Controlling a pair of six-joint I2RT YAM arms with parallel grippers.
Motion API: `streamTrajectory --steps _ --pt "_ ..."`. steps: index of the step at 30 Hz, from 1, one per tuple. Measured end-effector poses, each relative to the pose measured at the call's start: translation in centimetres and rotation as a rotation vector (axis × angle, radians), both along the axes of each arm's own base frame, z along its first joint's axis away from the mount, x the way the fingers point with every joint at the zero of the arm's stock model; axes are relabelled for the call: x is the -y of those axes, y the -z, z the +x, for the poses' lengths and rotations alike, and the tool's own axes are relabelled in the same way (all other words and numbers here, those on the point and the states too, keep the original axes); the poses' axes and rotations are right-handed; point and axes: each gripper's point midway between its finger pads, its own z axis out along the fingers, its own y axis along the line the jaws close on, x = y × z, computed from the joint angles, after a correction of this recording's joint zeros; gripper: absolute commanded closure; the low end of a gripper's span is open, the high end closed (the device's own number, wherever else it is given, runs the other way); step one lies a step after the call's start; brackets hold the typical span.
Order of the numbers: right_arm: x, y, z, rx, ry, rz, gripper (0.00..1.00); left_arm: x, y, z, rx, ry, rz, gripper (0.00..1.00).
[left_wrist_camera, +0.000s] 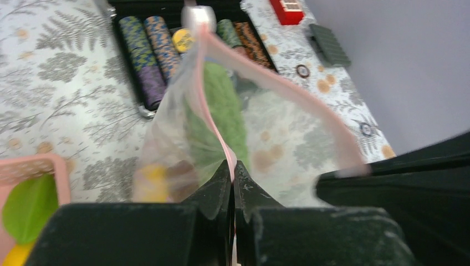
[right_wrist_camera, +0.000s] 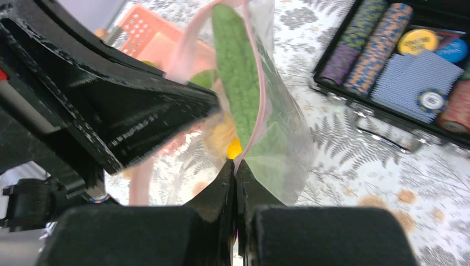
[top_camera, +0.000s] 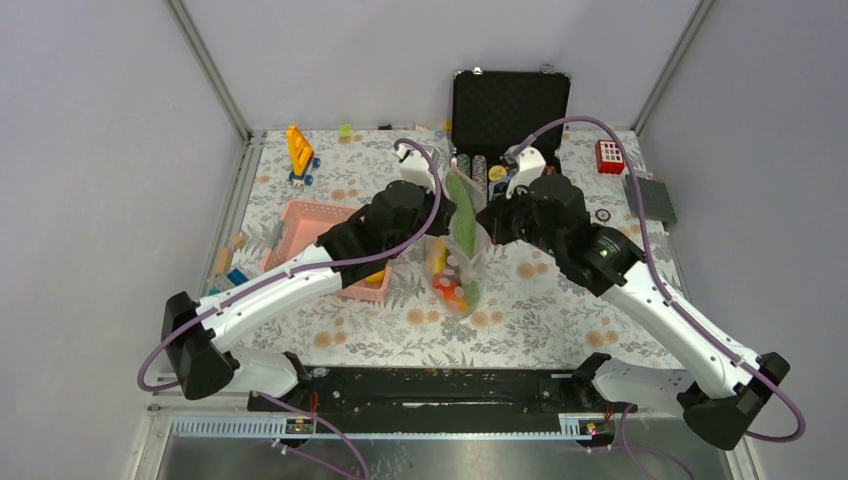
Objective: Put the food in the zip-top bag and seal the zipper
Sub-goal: Adjust the zipper food storage bag at the center of the board, then pick up the fake fruit from the bin.
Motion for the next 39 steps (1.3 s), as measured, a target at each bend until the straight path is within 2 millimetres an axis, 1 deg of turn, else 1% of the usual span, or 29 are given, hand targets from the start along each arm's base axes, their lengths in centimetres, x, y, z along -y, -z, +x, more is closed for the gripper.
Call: streamTrajectory --steps 3,7,10,12,13,14,17,21,22,23,26,28,31,33,34,36,37,39 --pt "2.1 -0.2 0.1 0.015 0.083 -0.035 1.0 -1.5 0.9 0.6 -0.01 -0.068 0.041 1.0" --pt "4.5 -0.3 0.1 0.033 0.177 -0.076 1.0 -3.6 2.3 0.6 -0.033 -0.134 0.082 0.99" --pt "5.5 -0.5 0.2 0.044 0.22 -0.092 1.0 -4.7 2.9 0.8 -0.05 -0.17 0.1 0.98" --pt "5.9 -0.5 0.2 0.049 0.234 -0.101 1.0 -5.0 3.1 0.9 -0.059 -0.185 0.105 0.94" --pt "6.0 -0.5 0.2 0.051 0.236 -0.103 1.0 -5.1 3.1 0.9 -0.062 -0.189 0.102 0.88" --pt "6.0 -0.6 0.2 0.053 0.235 -0.104 1.0 -5.2 3.2 0.9 -0.064 -0.191 0.1 0.8" --pt "6.0 -0.6 0.2 0.056 0.224 -0.109 1.0 -5.2 3.4 0.8 -0.065 -0.18 0.099 0.6" --pt "5.8 -0.5 0.1 0.055 0.21 -0.108 1.0 -5.3 3.8 0.0 -0.069 -0.135 0.109 0.25" --pt "5.8 -0.5 0.1 0.055 0.21 -0.109 1.0 -5.5 3.7 -0.4 -0.07 -0.121 0.105 0.11" --pt "5.8 -0.5 0.1 0.054 0.21 -0.11 1.0 -5.7 3.6 -0.8 -0.066 -0.108 0.103 0.03" --pt "5.9 -0.4 0.2 0.054 0.219 -0.115 1.0 -7.0 2.6 -2.6 -0.047 -0.068 0.072 0.01" --pt "6.0 -0.2 0.4 0.053 0.231 -0.123 1.0 -8.2 1.3 -4.0 -0.024 -0.052 0.03 0.01" --pt "6.2 0.1 0.8 0.051 0.249 -0.137 1.0 -10.3 -1.4 -5.8 0.032 -0.047 -0.062 0.01" --pt "6.3 0.3 1.0 0.048 0.264 -0.149 1.0 -11.7 -2.1 -6.5 0.042 -0.064 -0.103 0.01" --pt "6.4 0.4 1.2 0.048 0.27 -0.153 1.0 -12.3 -2.2 -6.5 0.04 -0.082 -0.109 0.01" --pt "6.4 0.7 1.4 0.044 0.278 -0.162 1.0 -14.0 -1.6 -6.0 0.01 -0.156 -0.109 0.01" --pt "6.4 0.8 1.5 0.042 0.281 -0.165 1.0 -14.9 -0.9 -5.5 -0.013 -0.203 -0.1 0.01" --pt "6.4 0.9 1.6 0.039 0.281 -0.168 1.0 -17.1 1.4 -4.0 -0.075 -0.312 -0.064 0.01"
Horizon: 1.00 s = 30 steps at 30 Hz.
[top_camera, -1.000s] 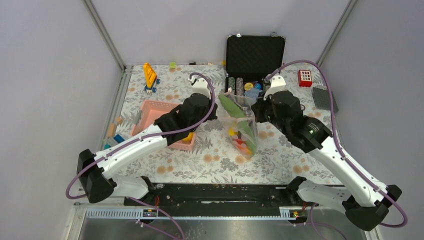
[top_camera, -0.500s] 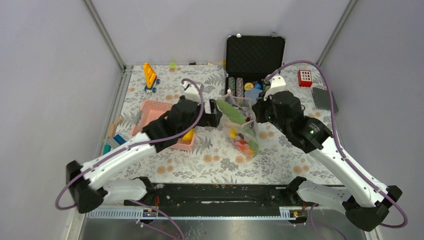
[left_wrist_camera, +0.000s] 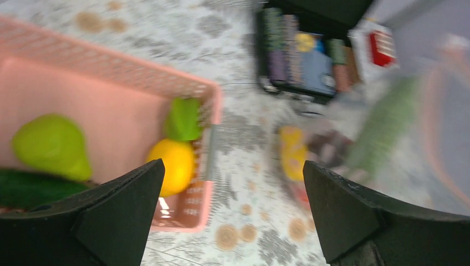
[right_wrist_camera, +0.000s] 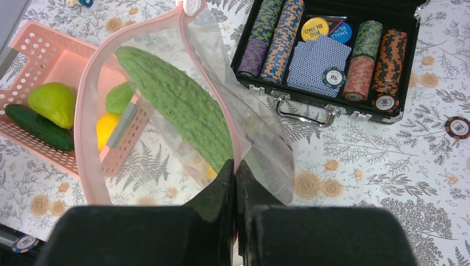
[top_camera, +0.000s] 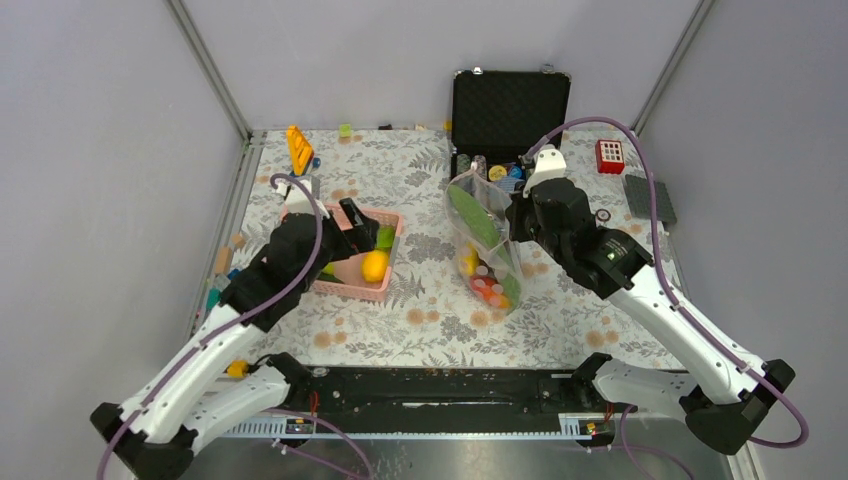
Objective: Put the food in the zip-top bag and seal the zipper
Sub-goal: Pick up the fake fruit from the bin.
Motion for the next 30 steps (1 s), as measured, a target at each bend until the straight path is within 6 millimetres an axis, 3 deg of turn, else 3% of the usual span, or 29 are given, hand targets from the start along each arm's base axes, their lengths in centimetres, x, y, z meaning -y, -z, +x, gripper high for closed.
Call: streamTrajectory --steps 4,7,11,15,20,24,30 --pt "0.0 0.0 0.0 0.0 -0.002 0.002 1.0 -3.2 5.4 2.8 -0.156 -0.14 0.037 0.01" --pt "0.0 0.0 0.0 -0.001 -0.003 0.001 1.0 -3.8 9.8 4.4 -0.306 -0.161 0.062 0.01" --pt "-0.2 0.3 0.0 -0.005 -0.009 0.002 1.0 -3.3 14.4 4.7 -0.466 -0.137 0.105 0.02" --pt "-0.2 0.4 -0.1 -0.007 -0.011 0.002 1.0 -3.3 18.4 3.8 -0.625 -0.123 0.161 0.05" --pt "-0.2 0.5 -0.1 -0.009 -0.011 0.001 1.0 -3.5 20.2 2.7 -0.715 -0.122 0.184 0.08" --pt "-0.3 0.6 -0.1 -0.012 -0.017 0.003 1.0 -2.8 20.9 2.7 -0.742 -0.105 0.163 0.12" --pt "-0.7 0.8 -0.2 -0.023 -0.033 0.005 1.0 -1.5 23.3 2.8 -0.812 -0.059 0.147 0.2"
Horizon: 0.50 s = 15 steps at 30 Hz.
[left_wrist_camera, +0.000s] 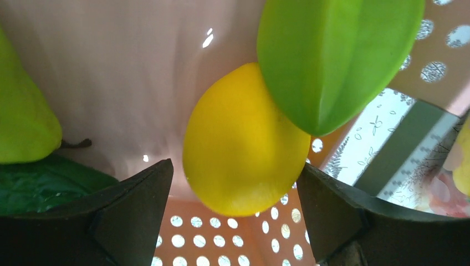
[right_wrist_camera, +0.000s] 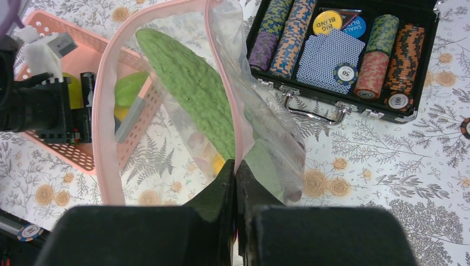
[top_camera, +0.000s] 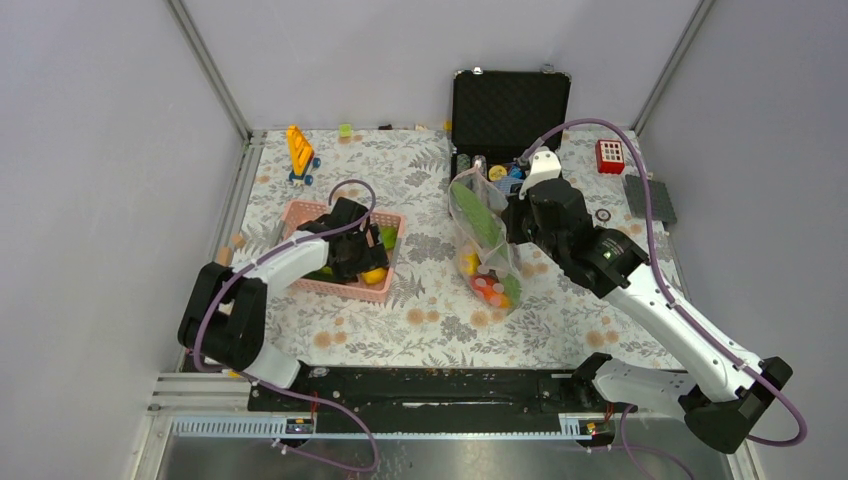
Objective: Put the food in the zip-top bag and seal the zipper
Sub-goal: Pick up the fake fruit from the bin.
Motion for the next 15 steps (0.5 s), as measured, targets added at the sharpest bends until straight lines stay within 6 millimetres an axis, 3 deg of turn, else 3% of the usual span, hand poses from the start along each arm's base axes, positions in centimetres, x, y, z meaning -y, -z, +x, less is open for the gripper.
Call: streamTrajectory --steps 3,7,12,15 --pt "-0.1 0.1 0.0 -0.003 -0.005 0.001 1.0 0.2 1.0 0.1 -0.032 0.004 0.0 0.27" --pt "-0.1 0.1 0.0 -0.003 -0.006 0.002 1.0 0.4 1.5 0.1 -0.05 0.008 0.001 0.46" --pt "-0.1 0.1 0.0 -0.004 -0.007 0.001 1.0 0.7 1.2 0.4 -0.04 0.018 -0.011 0.72" --pt "-0.2 0.1 0.0 -0.005 -0.007 0.001 1.0 0.7 0.4 0.5 -0.021 0.016 -0.022 0.77"
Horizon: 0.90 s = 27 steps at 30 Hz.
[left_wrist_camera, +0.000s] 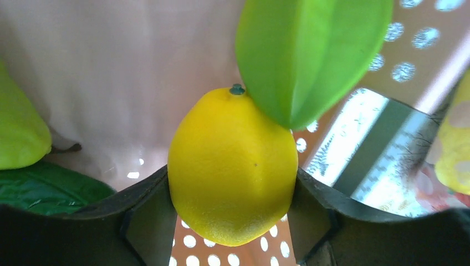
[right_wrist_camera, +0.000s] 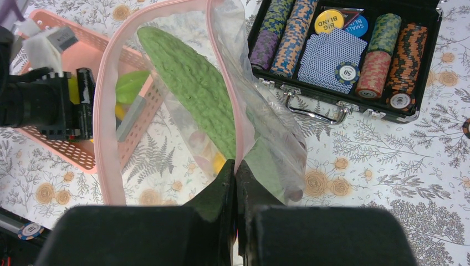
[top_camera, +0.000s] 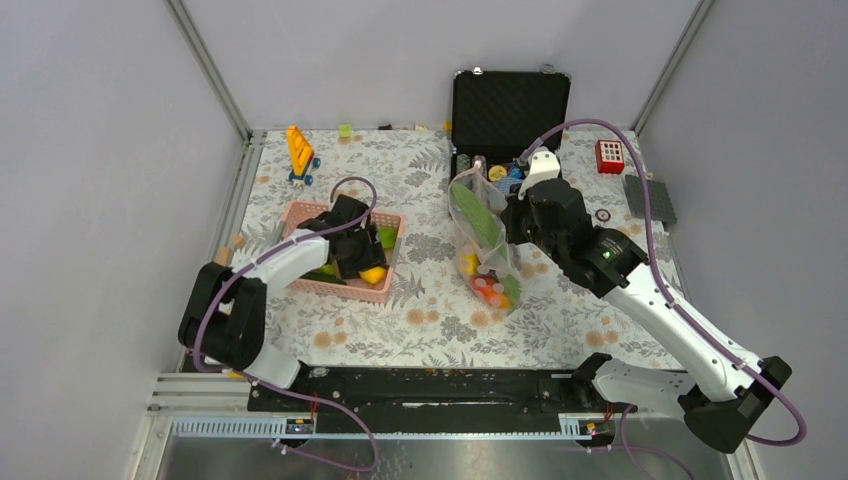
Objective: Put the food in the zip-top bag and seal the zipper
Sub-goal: Pick up the fake fruit from the bin, then place the fake fruit in the zipper food storage bag.
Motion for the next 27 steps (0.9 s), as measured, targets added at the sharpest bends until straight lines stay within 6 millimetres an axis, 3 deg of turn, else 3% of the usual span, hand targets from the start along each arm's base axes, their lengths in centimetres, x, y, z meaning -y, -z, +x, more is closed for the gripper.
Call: streamTrajectory --steps 2,7,13,16,22,25,27 --pt "0.0 0.0 0.0 0.0 0.0 0.0 1.0 -0.1 -1.0 0.0 0.026 -0.001 -0.007 0.77" --pt "0.0 0.0 0.0 0.0 0.0 0.0 1.0 -0.9 -5.5 0.3 0.161 -0.029 -0.014 0.78" --pt "0.0 0.0 0.0 0.0 0.0 -0.001 1.0 -0.6 -14.6 1.5 0.427 -0.038 -0.114 0.79" --pt "0.0 0.0 0.0 -0.001 -0.001 0.0 1.0 1.7 -20.5 1.8 0.595 0.027 -0.211 0.79" --pt "-0.2 0.0 -0.1 -0.004 -0.012 0.005 1.0 9.3 -31.3 0.7 0.833 0.284 -0.413 0.78" --pt "-0.4 0.0 -0.2 -0.008 -0.021 0.01 1.0 12.1 -34.5 0.9 0.903 0.359 -0.482 0.78" --pt "-0.5 0.0 -0.3 -0.01 -0.025 0.015 1.0 13.9 -35.1 1.3 0.917 0.402 -0.51 0.77"
